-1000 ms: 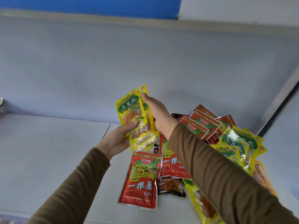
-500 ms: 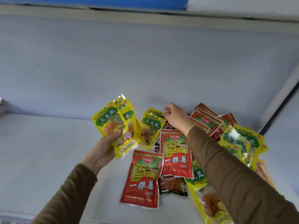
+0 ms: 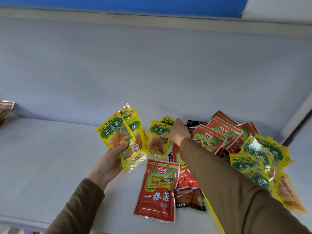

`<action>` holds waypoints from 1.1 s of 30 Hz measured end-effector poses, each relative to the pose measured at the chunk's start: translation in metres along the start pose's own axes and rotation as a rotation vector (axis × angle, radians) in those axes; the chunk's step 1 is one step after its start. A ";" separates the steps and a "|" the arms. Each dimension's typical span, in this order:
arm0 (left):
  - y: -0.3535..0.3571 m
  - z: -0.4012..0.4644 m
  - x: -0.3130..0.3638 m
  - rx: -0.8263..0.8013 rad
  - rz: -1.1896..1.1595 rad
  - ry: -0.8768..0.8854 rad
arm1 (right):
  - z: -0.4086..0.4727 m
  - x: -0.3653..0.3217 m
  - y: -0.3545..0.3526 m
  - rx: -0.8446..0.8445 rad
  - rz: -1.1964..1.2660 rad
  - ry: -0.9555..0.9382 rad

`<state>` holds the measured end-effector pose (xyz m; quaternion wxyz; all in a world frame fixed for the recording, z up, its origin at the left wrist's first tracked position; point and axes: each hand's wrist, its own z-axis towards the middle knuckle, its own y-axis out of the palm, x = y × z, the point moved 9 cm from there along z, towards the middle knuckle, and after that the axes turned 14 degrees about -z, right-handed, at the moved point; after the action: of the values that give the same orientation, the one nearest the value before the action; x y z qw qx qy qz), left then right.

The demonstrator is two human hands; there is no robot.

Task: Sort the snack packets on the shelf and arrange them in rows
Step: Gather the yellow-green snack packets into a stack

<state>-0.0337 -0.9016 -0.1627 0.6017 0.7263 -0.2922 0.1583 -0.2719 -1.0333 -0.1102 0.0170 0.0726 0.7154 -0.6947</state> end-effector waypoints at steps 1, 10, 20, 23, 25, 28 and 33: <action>-0.002 -0.001 0.000 0.003 -0.003 -0.001 | -0.001 -0.006 0.002 -0.006 0.004 -0.021; -0.012 -0.002 0.011 0.029 -0.006 0.023 | -0.007 -0.057 0.029 -0.150 -0.434 -0.195; -0.021 -0.006 0.022 0.050 -0.030 0.063 | -0.008 -0.083 0.038 -0.130 0.173 -0.223; -0.023 -0.005 0.025 0.058 -0.036 0.069 | -0.006 -0.076 0.042 -0.147 0.419 -0.088; -0.025 -0.005 0.026 0.060 -0.032 0.072 | -0.007 -0.076 0.048 -0.162 0.529 -0.041; -0.030 -0.004 0.029 0.072 -0.019 0.079 | -0.009 -0.079 0.055 -0.145 0.686 -0.012; -0.041 -0.004 0.035 0.106 0.007 0.096 | 0.002 -0.085 0.039 -0.053 0.826 -0.040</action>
<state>0.0194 -0.9020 -0.1734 0.5753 0.7476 -0.2568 0.2104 -0.1832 -1.0409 -0.1386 0.3100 0.3395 0.6434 -0.6121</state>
